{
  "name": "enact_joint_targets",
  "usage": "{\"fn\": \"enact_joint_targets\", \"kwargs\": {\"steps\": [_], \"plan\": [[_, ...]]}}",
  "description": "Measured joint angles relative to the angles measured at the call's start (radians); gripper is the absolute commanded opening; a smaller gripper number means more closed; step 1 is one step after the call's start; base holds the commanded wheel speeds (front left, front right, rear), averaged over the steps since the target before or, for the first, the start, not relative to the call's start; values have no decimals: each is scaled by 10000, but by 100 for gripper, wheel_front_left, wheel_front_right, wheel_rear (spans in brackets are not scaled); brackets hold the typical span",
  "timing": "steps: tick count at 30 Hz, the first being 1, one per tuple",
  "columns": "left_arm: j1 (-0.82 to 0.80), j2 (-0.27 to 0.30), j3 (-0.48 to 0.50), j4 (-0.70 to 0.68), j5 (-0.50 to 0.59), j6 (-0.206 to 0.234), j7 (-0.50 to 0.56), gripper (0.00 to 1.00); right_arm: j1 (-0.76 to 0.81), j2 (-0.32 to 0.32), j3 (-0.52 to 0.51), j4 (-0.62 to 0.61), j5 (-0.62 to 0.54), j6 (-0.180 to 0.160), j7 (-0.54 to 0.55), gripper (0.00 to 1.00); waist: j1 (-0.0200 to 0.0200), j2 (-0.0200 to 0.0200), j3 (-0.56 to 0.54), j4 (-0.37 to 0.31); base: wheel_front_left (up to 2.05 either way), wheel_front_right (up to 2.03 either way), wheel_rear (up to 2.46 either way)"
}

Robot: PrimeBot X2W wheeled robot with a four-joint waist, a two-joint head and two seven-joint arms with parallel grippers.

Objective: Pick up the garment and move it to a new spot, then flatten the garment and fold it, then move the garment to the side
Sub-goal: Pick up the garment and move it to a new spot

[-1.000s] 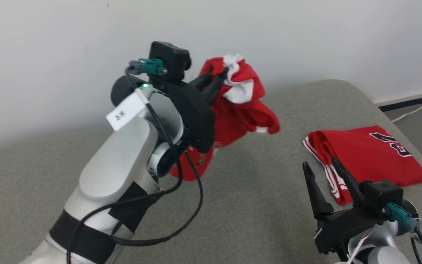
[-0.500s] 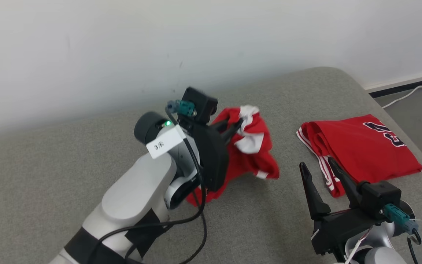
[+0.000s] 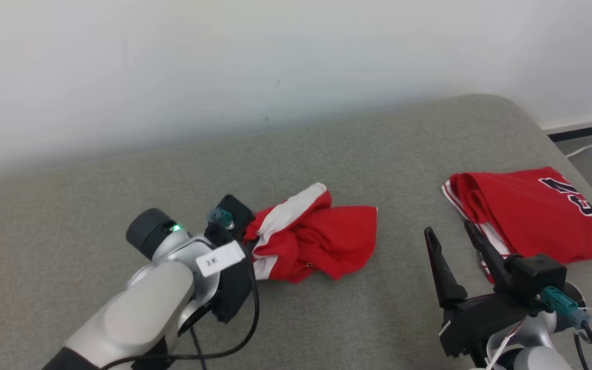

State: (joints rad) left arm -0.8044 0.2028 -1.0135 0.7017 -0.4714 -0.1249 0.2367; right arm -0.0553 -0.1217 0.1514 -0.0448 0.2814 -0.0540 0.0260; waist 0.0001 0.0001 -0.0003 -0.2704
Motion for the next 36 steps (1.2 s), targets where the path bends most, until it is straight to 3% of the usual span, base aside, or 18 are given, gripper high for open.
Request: {"fn": "enact_joint_targets", "kwargs": {"steps": [2, 3, 4, 14, 20, 24, 36], "plan": [[-5, 186, -328, 31, 151, 0, -128, 31, -1, 12, 50, 29, 2, 0, 0, 100, 0, 0, 3, 129, 0, 0, 0], [-6, 261, -430, 86, 205, -2, -230, 62, -4, 19, 75, 50, 2, 0, -2, 100, 0, 0, 2, 192, 0, 0, 0], [-14, 336, -529, 173, 245, -2, -336, 98, -6, 25, 115, 63, 2, 8, -2, 100, 0, 0, 1, 255, 0, 0, 0], [-62, 708, -529, 984, 721, 25, -1039, 100, -197, 92, 316, 192, 2, 27, -12, 100, 0, 0, -40, 615, 0, 0, 0], [-179, 589, 63, 991, 545, 552, -1624, 100, -192, 90, 255, 280, 4, 25, -77, 100, 0, 0, -65, 708, 0, 0, 0], [-90, 311, 633, 600, -161, 629, -2201, 100, -95, 56, 65, 268, 73, 4, -98, 100, 0, 0, -91, 821, 0, 0, 0], [686, -604, -69, -401, -322, 276, -2550, 100, 46, 67, 159, 274, 75, -33, -169, 100, 0, 0, -204, 1008, 0, 0, 0]]}}
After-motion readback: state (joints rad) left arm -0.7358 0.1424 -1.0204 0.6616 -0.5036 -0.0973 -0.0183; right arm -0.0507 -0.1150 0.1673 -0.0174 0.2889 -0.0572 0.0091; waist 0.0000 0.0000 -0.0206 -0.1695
